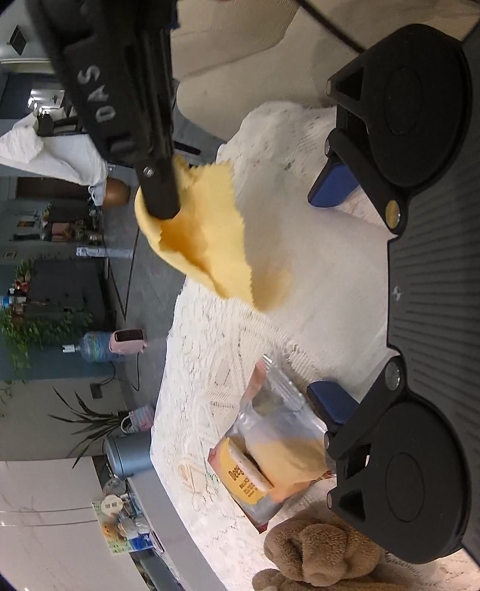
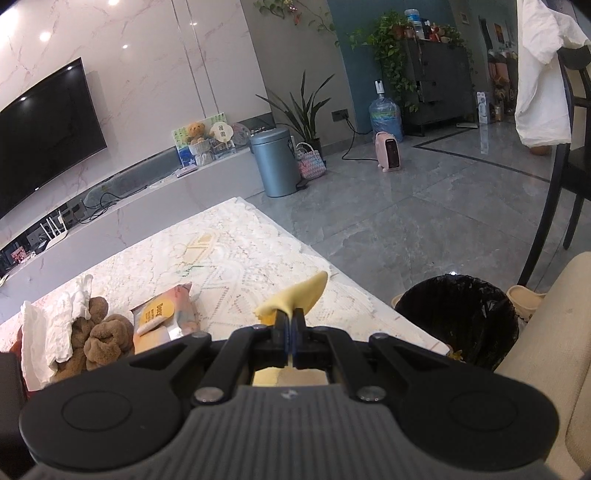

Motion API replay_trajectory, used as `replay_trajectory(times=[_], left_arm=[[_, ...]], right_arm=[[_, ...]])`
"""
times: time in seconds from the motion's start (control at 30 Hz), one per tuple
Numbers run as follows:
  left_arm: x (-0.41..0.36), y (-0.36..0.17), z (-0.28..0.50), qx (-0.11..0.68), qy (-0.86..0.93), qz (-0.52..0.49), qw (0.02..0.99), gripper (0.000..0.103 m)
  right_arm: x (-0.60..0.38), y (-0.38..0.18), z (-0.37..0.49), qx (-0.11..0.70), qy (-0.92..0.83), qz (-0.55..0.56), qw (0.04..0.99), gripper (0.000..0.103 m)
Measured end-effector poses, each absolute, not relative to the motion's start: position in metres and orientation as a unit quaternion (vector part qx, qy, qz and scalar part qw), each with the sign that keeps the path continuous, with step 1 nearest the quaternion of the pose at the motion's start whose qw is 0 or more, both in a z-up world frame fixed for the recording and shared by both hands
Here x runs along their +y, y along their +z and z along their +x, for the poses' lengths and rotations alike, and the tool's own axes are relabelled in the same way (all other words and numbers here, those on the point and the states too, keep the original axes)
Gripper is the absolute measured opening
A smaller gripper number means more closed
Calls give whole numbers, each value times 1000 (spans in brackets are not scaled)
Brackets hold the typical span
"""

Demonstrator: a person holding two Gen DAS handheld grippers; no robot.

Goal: Organize soft objects
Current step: 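Lift the yellow cloth with the right tool while the left tool grasps the white mesh fabric, then carry the yellow cloth and white mesh fabric with both tools over the orange box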

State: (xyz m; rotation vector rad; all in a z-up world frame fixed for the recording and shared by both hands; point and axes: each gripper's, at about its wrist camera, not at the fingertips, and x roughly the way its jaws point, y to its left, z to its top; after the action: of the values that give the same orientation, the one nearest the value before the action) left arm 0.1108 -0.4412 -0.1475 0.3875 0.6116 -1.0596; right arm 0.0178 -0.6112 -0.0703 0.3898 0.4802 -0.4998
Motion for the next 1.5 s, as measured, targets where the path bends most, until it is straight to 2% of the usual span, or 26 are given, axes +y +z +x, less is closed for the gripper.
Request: replay_trajectory(times=[0.13,0.2,0.27,0.33,0.37,0.43,0.5,0.73,0.93,1.27,1.5], left_arm=[[-441,-145,110,284,-480,173,812,103],[-436,-142,110,283,-471,164,819,93],[-432,-138,112,286,-455,157,829,64],[-428,-136,114,287,-448,152,833,44],[-426,-135,114,284,-450,150,833,26],[-423,-135,103,260,-446,170,840,4],[-423,-134,91,239,-431,196,848,3],[-415,-124,84,246,-439,173,847,3],[-410,-115,89,285,-429,143,845,3],[-378,-87,78,233,-407,151,870,3],[-324,-48,79,215,-376,124,893,3]], right_arm=[[-614,-70,17,233,-243,193,922,0],[-614,-71,17,233,-243,194,921,0],[-613,-70,16,232,-242,195,922,0],[-610,-69,16,229,-240,193,923,0],[-610,-68,15,227,-240,193,924,0],[-611,-69,14,227,-241,192,924,0],[-612,-71,14,228,-241,192,923,0],[-613,-69,10,223,-260,184,921,0],[-601,-66,14,225,-255,166,925,0],[-588,-55,22,220,-235,160,933,0],[-562,-26,30,181,-215,149,948,0]])
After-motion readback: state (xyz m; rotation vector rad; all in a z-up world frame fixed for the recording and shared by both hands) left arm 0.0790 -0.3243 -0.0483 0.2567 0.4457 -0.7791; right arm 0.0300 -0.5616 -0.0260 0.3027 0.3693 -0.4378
